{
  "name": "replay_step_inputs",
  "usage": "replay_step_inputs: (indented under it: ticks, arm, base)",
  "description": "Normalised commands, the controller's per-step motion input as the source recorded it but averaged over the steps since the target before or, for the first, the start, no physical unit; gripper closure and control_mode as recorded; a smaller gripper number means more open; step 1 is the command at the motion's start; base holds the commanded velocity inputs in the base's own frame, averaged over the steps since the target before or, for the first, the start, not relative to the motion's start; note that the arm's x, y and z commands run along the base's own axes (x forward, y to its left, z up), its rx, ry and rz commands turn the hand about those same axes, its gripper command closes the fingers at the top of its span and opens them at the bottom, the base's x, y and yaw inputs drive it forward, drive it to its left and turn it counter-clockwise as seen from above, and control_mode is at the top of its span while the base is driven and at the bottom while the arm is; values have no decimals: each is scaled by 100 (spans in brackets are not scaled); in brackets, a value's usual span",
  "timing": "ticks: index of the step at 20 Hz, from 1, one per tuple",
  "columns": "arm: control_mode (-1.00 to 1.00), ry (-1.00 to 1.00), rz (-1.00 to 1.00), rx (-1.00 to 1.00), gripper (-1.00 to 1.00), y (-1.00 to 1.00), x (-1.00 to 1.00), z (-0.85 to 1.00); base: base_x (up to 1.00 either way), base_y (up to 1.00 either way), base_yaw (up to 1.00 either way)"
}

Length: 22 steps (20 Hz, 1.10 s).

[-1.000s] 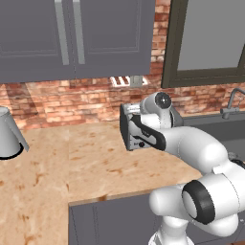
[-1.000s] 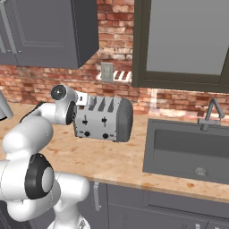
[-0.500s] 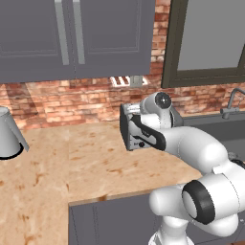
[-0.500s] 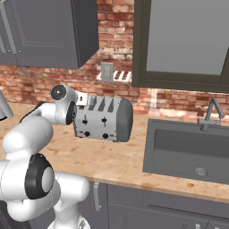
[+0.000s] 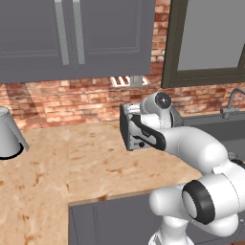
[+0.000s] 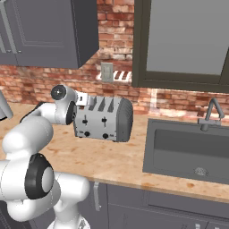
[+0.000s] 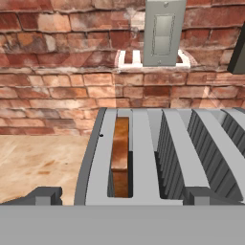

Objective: Start the toaster. Once the lever pops up, take the bread to the plate on the dining counter.

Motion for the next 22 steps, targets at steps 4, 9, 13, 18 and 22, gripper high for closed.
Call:
replay_step_inputs:
  ticks: [4, 9, 13, 18, 22]
  arm:
    - [-100, 0, 0, 0, -100, 0, 0, 0]
    - [-100, 0, 0, 0, -100, 0, 0, 0]
    - [-100, 0, 0, 0, -100, 0, 0, 0]
    - [-100, 0, 0, 0, -100, 0, 0, 0]
    - [-100, 0, 0, 0, -100, 0, 0, 0]
  base:
    - [0, 0, 0]
    - [0, 0, 0]
    - [0, 0, 0]
    - [0, 0, 0]
    - [0, 0, 0]
